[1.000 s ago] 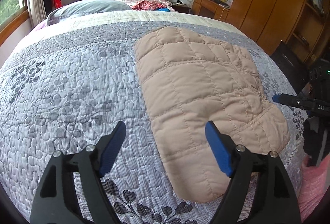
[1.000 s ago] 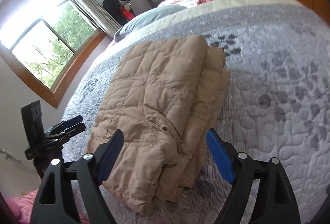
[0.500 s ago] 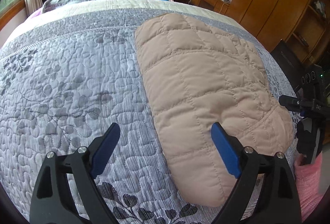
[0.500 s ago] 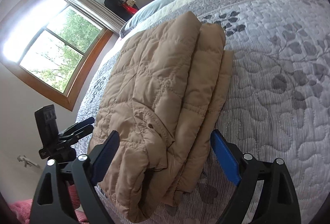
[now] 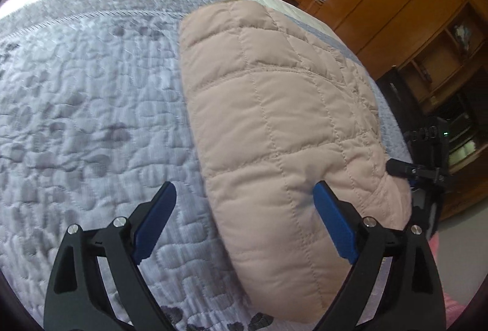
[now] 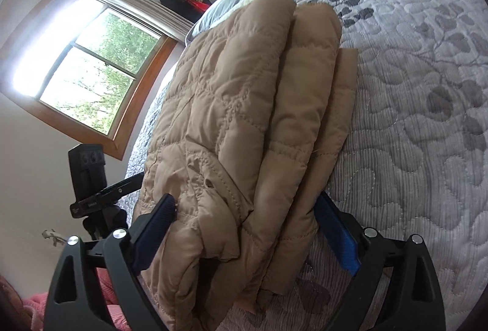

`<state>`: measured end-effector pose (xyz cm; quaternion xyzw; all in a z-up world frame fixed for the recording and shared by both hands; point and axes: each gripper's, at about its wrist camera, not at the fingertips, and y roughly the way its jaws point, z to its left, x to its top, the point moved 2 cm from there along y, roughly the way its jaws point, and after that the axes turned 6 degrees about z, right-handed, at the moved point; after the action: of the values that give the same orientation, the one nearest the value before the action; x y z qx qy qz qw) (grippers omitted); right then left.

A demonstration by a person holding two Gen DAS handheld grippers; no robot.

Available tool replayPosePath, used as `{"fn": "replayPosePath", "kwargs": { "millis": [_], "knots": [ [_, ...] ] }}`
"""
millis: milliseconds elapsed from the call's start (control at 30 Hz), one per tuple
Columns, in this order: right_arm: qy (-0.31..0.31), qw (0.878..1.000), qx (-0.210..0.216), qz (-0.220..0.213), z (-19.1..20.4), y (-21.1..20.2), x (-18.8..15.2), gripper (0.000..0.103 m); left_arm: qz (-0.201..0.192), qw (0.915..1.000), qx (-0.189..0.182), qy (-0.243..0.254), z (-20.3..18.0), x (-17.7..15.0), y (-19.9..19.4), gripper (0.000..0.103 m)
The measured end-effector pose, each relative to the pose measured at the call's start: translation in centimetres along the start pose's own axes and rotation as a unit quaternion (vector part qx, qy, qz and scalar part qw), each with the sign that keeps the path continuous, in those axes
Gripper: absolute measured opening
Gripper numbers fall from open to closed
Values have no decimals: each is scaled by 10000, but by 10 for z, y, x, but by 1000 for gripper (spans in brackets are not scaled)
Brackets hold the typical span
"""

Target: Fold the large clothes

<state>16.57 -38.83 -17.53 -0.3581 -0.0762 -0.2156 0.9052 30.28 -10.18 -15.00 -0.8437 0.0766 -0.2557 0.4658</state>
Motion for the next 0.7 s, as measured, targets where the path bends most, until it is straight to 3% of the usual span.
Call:
{"fn": "replayPosePath", "kwargs": {
  "millis": [133,267,467,633,700],
  "knots": [
    [-14,10000,64,44,-5,6,1,96,236,9979,-579,-136,7,7,17,92],
    [-19,9998,149,96,-8,15,6,98,526,9906,-1230,-273,10,14,40,95],
    [-242,9995,153,109,-4,31,12,94,508,9875,-1473,-223,3,18,55,96],
    [-433,9986,290,73,8,32,8,57,255,9874,-1559,-133,-3,14,44,72],
    [-605,9978,256,-7,18,28,7,49,161,9866,-1620,-121,-4,13,38,67]
  ]
}}
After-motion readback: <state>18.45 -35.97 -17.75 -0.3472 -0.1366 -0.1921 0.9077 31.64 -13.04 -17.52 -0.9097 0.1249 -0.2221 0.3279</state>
